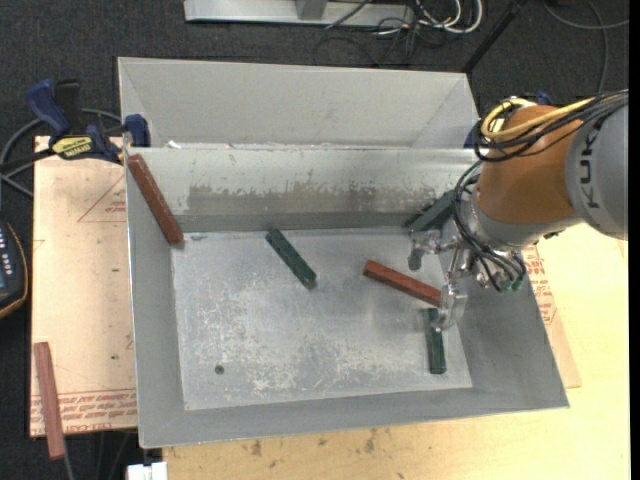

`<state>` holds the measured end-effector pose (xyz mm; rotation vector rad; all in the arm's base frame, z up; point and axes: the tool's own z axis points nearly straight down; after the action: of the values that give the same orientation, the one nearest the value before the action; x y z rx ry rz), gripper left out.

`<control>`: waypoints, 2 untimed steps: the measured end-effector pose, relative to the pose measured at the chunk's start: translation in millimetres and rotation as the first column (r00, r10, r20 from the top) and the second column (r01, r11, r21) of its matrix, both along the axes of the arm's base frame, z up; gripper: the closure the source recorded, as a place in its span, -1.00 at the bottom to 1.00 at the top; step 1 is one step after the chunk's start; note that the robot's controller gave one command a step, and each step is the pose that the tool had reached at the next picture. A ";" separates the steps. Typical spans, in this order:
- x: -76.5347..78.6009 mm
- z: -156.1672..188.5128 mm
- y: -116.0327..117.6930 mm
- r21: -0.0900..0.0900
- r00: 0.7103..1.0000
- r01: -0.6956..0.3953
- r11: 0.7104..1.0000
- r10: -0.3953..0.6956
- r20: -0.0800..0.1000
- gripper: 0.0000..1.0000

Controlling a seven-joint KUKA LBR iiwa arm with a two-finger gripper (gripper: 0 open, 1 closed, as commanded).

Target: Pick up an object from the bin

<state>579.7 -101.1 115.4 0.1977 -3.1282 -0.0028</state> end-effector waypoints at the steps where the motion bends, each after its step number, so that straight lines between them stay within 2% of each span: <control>1: 54.6 -48.1 17.1 0.000 0.998 -0.069 0.998 0.069 0.011 -1.00; 2: 45.4 -39.1 -11.8 -0.002 0.994 -0.110 0.994 0.110 0.009 -1.00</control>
Offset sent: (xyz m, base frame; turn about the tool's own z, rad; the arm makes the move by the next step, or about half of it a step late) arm 0.0535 0.0150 -0.0454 -0.0701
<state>625.1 -112.9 76.3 0.3714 -3.1217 0.0004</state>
